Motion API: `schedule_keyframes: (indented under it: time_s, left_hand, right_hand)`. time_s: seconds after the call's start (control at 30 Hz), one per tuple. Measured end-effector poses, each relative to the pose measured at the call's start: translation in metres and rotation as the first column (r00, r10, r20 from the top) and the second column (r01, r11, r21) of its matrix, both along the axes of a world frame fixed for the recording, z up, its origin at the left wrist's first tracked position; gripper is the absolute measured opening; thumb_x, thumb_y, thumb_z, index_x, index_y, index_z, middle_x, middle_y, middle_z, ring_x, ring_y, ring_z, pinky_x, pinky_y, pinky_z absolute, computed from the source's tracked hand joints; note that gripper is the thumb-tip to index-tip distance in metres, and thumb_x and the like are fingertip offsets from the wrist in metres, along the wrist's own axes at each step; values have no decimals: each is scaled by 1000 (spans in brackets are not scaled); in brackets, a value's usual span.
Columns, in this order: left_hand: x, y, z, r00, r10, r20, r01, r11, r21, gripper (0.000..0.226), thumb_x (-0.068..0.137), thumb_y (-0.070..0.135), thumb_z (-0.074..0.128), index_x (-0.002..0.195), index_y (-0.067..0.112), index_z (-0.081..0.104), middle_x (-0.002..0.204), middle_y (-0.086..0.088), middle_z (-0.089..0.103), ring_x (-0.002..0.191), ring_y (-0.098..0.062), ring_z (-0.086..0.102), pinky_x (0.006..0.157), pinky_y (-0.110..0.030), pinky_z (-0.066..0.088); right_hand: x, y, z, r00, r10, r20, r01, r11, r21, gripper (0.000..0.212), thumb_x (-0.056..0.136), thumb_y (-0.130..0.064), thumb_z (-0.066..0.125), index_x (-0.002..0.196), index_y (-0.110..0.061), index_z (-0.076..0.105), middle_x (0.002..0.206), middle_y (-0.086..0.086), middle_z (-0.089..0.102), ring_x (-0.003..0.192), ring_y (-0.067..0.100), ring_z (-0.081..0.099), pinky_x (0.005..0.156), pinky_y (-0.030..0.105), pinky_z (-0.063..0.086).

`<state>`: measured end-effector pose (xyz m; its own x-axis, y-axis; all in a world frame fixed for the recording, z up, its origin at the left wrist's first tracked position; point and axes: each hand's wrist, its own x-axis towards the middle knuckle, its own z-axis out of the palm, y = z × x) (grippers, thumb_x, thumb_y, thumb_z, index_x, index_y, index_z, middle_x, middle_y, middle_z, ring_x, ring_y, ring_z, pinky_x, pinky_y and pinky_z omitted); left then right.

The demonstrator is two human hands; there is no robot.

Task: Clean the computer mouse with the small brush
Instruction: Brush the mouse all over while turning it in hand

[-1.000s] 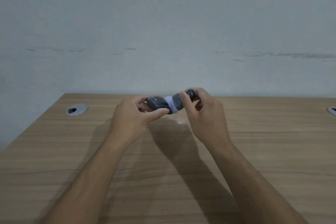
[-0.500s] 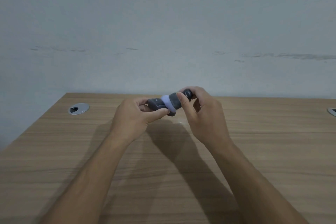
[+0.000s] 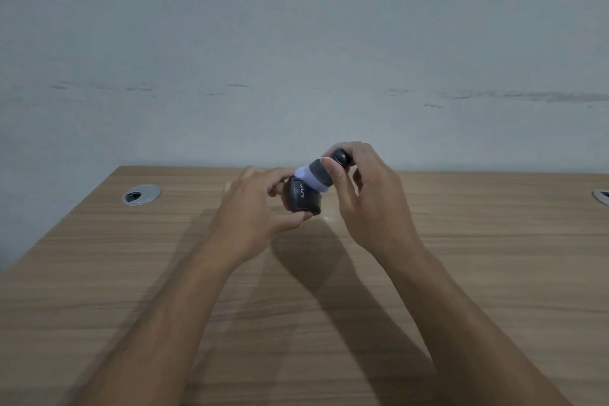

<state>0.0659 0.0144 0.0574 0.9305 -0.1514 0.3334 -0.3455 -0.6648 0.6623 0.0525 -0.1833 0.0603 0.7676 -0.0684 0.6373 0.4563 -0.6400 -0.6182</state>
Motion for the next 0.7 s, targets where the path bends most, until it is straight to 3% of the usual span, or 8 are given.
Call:
schedule_keyframes:
  time_s: [0.1,0.17,0.27,0.43,0.57,0.63,0.7]
  left_hand:
    - [1,-2,1,999,13,43,-18,993,116,41,76,48,97,107,46,71,88,26,55,99,-13,55,105,-55,49]
    - [4,-3,2,999,33,27,-37,985,166,33,78,45,96,98,37,70,91,25,59,104,-14,57,106,-55,49]
    - [7,-2,2,1000,30,4,-30,982,189,26,82,35,92,105,29,79,97,18,66,113,-19,58,104,-54,50]
    - [7,4,-3,1000,4,11,-6,980,198,33,76,34,93,101,37,72,92,19,70,105,-13,53,108,-55,47]
    - [6,4,-4,999,-28,36,24,994,106,31,75,39,94,98,38,73,91,21,68,97,-7,57,102,-54,51]
    - [7,6,-2,1000,-29,8,29,1000,0,39,74,47,92,110,37,79,103,13,75,104,-12,64,97,-50,55]
    - [6,10,0,999,-30,-19,28,995,-99,48,77,47,90,123,40,79,110,7,78,108,-12,68,90,-36,57]
  right_hand:
    - [-4,-2,10,1000,26,14,-26,999,48,12,111,-30,61,111,-20,68,87,-16,64,66,8,56,65,11,37]
    - [-9,1,16,993,120,2,-120,993,-19,13,111,-28,61,112,-17,68,81,-18,60,64,7,57,62,10,38]
    - [-10,6,14,983,185,-3,-183,968,-172,14,111,-26,61,110,-14,69,89,-14,61,72,0,54,70,10,38]
    - [-2,8,4,996,39,76,-25,984,-176,18,112,-32,58,112,-18,69,102,-6,65,95,18,60,83,33,50]
    - [-6,7,7,994,93,50,-91,995,-41,13,110,-28,63,111,-18,70,93,-12,64,72,2,55,71,15,40]
    - [-8,5,9,989,149,-16,-149,989,1,15,110,-31,63,110,-18,71,85,-14,63,65,7,55,64,13,39]
    - [-6,2,7,986,158,-59,-154,986,65,17,109,-35,62,109,-21,72,83,-9,67,65,10,57,60,17,43]
